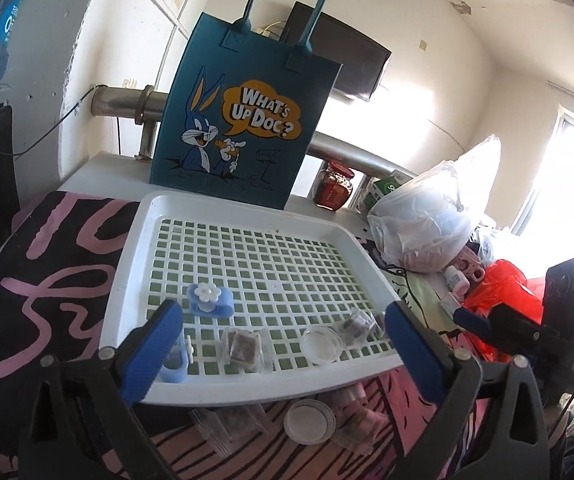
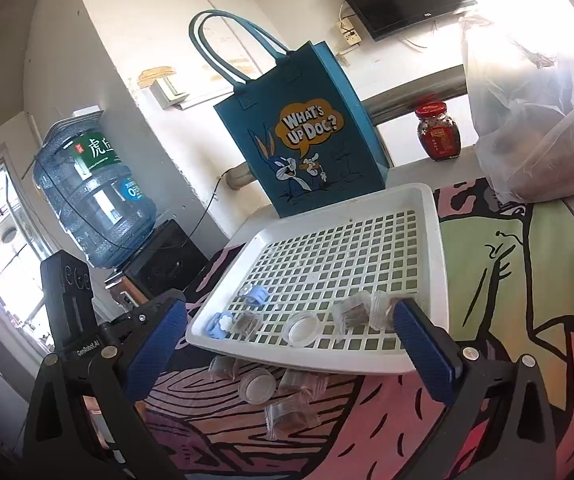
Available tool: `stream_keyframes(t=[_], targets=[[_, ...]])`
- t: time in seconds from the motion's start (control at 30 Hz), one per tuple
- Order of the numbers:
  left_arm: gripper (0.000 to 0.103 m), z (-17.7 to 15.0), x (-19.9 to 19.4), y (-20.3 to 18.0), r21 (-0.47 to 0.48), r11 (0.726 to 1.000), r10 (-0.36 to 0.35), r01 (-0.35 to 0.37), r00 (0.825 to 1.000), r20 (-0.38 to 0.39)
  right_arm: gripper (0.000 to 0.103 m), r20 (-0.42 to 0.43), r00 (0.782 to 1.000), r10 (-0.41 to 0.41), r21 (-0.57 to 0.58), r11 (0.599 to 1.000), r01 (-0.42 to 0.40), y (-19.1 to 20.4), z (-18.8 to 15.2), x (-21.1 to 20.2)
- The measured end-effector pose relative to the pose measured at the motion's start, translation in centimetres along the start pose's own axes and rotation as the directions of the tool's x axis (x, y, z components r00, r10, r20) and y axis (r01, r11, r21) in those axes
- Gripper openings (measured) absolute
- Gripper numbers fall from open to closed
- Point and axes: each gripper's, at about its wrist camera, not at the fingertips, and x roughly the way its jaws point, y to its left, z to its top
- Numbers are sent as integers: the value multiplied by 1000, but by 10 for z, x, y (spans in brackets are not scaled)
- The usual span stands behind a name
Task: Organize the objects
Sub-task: 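Grasp a clear brown-filled box with the left gripper while the right gripper grasps another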
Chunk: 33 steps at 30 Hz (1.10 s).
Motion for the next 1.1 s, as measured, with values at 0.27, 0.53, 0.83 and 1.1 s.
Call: stream_keyframes(t=[0.27, 0.53, 0.83, 1.1], targets=[[103, -48, 6, 7, -2, 996, 90, -92, 980, -180, 103, -246, 959, -138, -215, 973, 85, 22, -59, 31], [102, -58, 26, 21, -32, 980, 184, -199, 948, -259, 98, -320, 927, -194, -314, 945, 89, 34, -78, 51], [84, -61, 36, 7, 77, 951, 309, -299, 907, -285, 59, -380, 898, -222, -330, 940, 92, 35, -81, 71], [33, -60, 35, 4, 74, 974, 226, -214, 933, -282, 30, -387, 897, -213, -352, 933, 70, 40, -83, 72]])
